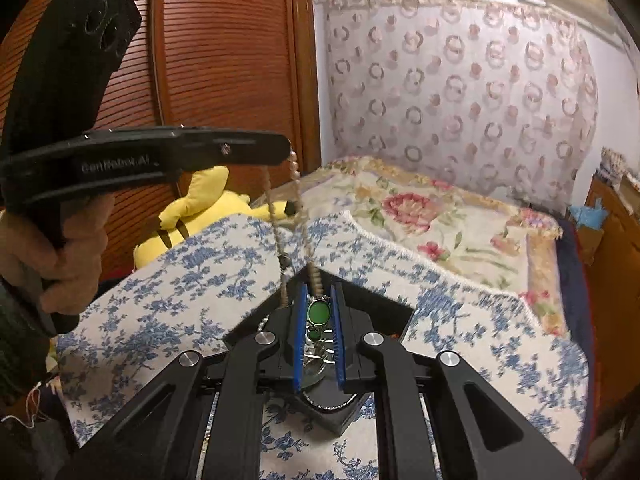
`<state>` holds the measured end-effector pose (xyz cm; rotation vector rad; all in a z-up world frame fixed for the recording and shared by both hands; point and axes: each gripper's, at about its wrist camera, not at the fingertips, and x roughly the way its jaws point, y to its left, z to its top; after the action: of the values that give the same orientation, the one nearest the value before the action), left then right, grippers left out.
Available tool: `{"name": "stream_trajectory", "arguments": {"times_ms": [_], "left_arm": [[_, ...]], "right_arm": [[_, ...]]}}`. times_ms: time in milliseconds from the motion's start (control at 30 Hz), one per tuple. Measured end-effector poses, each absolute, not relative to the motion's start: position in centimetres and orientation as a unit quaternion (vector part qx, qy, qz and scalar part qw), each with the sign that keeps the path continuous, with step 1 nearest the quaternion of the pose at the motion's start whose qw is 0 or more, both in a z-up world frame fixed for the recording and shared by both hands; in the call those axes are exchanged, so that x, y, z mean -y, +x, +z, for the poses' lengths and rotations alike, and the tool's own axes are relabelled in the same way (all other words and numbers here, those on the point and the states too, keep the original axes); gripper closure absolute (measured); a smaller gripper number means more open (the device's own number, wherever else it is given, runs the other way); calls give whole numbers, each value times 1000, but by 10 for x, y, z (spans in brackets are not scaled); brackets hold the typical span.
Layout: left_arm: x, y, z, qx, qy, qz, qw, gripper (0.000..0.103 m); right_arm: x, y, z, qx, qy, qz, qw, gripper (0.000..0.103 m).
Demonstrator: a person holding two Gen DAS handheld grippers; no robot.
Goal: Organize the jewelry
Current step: 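Lower both necklaces into the box and open both tools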
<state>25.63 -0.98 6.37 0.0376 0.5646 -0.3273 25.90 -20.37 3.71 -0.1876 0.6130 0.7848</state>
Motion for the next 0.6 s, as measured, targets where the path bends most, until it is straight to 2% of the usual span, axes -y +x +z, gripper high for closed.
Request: {"name": "stream_trajectory", "arguments": {"times_ms": [300, 600], "left_arm": [[12, 286, 20, -314, 17, -164, 935, 99], [3, 290, 1, -327, 3, -158, 932, 99]], "right_arm": [[199, 274, 0, -334, -95, 372, 861, 90], [196, 283, 4, -325, -89, 363, 869, 90]]}}
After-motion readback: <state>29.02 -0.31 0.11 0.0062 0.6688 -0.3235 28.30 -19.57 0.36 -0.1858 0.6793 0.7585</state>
